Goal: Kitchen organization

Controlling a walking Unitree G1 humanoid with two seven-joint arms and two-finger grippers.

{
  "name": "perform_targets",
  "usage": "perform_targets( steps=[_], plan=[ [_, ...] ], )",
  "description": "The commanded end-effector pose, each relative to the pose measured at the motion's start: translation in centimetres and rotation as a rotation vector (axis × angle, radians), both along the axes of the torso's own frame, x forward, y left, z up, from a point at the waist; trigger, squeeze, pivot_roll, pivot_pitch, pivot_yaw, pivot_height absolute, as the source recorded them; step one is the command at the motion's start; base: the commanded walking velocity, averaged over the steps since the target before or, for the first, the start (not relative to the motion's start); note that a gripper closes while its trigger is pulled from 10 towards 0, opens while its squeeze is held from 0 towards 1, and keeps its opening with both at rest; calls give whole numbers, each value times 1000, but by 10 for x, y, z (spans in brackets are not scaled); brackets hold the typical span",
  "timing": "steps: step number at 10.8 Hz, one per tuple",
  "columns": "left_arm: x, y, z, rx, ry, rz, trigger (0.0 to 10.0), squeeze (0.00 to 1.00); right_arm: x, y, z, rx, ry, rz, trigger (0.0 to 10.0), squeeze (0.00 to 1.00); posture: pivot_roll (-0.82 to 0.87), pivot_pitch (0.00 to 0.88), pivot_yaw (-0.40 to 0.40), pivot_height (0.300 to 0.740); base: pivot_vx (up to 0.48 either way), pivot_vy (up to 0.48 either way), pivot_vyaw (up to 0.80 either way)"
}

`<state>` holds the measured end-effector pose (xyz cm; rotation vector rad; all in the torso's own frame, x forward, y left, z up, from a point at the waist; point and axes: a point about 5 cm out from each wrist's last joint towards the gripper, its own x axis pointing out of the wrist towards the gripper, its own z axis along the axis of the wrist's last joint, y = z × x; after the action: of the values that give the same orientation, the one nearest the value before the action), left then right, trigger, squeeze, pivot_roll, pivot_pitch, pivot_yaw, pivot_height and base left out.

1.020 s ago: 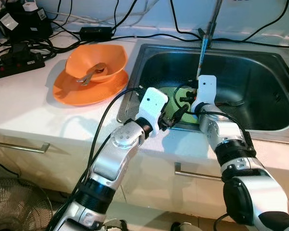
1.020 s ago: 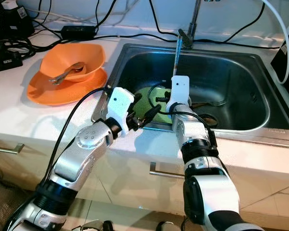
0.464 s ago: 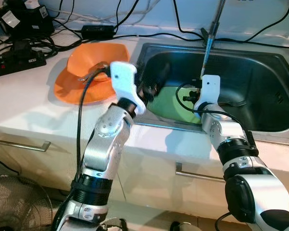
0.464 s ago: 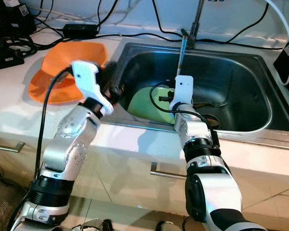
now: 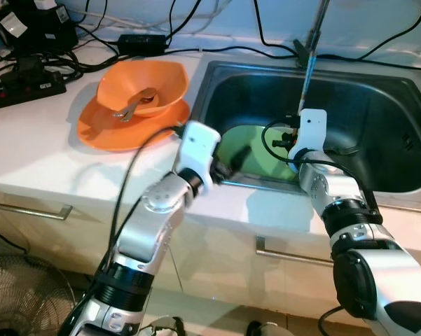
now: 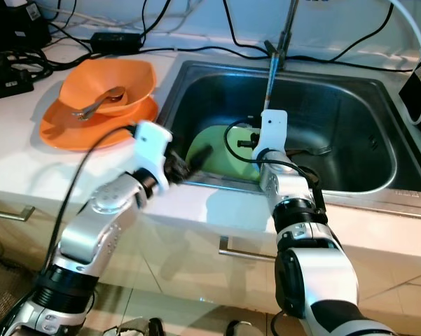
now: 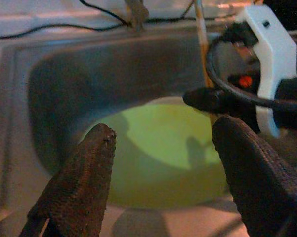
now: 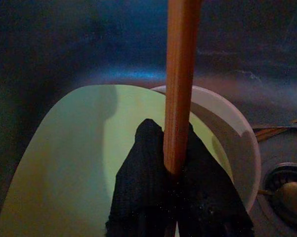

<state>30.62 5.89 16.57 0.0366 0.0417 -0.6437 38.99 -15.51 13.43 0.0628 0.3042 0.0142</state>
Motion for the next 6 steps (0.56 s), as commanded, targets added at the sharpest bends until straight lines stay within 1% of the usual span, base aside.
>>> perform_targets(
  steps=[1,3,4,5,6],
  plan=[
    [-2,-3,2,10,1,-20,10000,0,-1,-1,-5,5,21,5,10000,0,41,97,6,740,0,0,0],
    [-4,-5,-3,40,48,-26,10000,0,0,5,-6,-2,36,29,10000,0,48,95,4,740,0,0,0],
    [-4,-5,-4,48,54,-27,10000,0,0,7,-6,1,35,37,10000,0,48,95,4,740,0,0,0],
    [-4,-6,-4,53,58,-30,10000,0,0,9,-6,5,34,46,10000,651,46,95,4,740,0,0,0],
    [-4,-6,-4,55,61,-31,10000,0,0,10,-7,5,35,49,10000,831,46,94,4,740,0,0,0]
  ],
)
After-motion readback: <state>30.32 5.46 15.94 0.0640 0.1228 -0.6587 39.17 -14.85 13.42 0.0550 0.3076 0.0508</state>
